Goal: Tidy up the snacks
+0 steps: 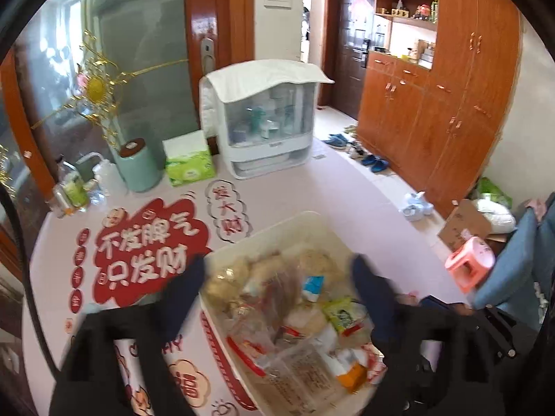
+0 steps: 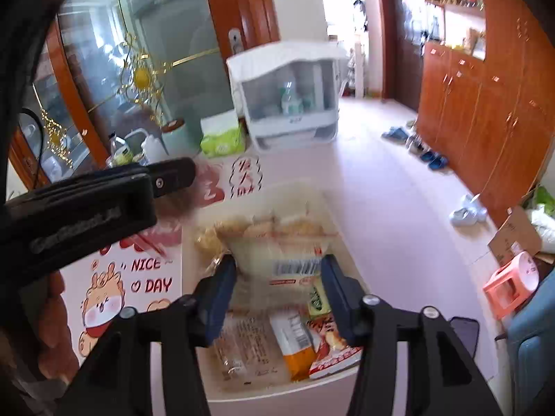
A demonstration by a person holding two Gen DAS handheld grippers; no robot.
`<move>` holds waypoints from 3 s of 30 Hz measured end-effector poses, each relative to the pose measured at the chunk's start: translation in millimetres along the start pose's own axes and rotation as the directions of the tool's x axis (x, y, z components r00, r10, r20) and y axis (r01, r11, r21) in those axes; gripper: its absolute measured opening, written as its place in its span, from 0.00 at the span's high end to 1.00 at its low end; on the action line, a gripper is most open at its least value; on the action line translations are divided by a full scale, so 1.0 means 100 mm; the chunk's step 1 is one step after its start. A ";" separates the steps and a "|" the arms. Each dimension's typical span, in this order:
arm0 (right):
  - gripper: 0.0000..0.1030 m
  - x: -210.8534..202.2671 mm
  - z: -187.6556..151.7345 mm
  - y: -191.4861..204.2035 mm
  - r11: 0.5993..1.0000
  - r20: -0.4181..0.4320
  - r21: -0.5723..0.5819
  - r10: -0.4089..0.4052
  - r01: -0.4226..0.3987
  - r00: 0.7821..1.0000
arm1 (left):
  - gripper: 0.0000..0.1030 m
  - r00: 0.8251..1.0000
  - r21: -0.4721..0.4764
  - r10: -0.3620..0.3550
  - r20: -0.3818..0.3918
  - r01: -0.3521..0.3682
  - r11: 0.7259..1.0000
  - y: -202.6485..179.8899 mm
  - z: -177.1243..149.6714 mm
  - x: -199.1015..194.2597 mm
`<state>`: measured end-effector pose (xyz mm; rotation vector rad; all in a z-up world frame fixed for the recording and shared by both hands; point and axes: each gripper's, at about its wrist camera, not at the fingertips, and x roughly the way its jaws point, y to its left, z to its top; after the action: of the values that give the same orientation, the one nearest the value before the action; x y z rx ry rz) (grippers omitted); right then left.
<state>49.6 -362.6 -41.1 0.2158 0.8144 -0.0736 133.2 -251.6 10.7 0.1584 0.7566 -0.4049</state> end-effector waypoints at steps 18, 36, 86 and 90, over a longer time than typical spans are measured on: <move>0.38 0.22 -0.06 0.11 0.994 -0.066 -0.058 0.088 -0.092 0.994 | 0.05 0.993 -0.108 0.117 -0.023 -0.119 0.987 0.46 -0.28 -0.18; 0.38 0.01 -0.26 0.31 0.991 -0.073 -0.043 0.121 -0.124 0.990 | 0.05 0.972 -0.193 0.209 -0.105 -0.226 0.955 0.85 -0.96 -0.64; 0.37 -0.69 -0.57 1.13 0.979 -0.076 -0.125 0.150 -0.159 0.986 | 0.01 0.934 -0.274 0.323 -0.154 -0.354 0.894 1.13 -1.39 -1.48; 0.37 -0.70 -0.57 1.14 0.979 -0.078 -0.125 0.155 -0.164 0.985 | 0.01 0.933 -0.274 0.325 -0.156 -0.357 0.893 1.14 -1.41 -1.49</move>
<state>-22.4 -239.9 -9.7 0.1600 0.8632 0.1389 -6.4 -63.2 12.1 0.0260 0.8673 0.0575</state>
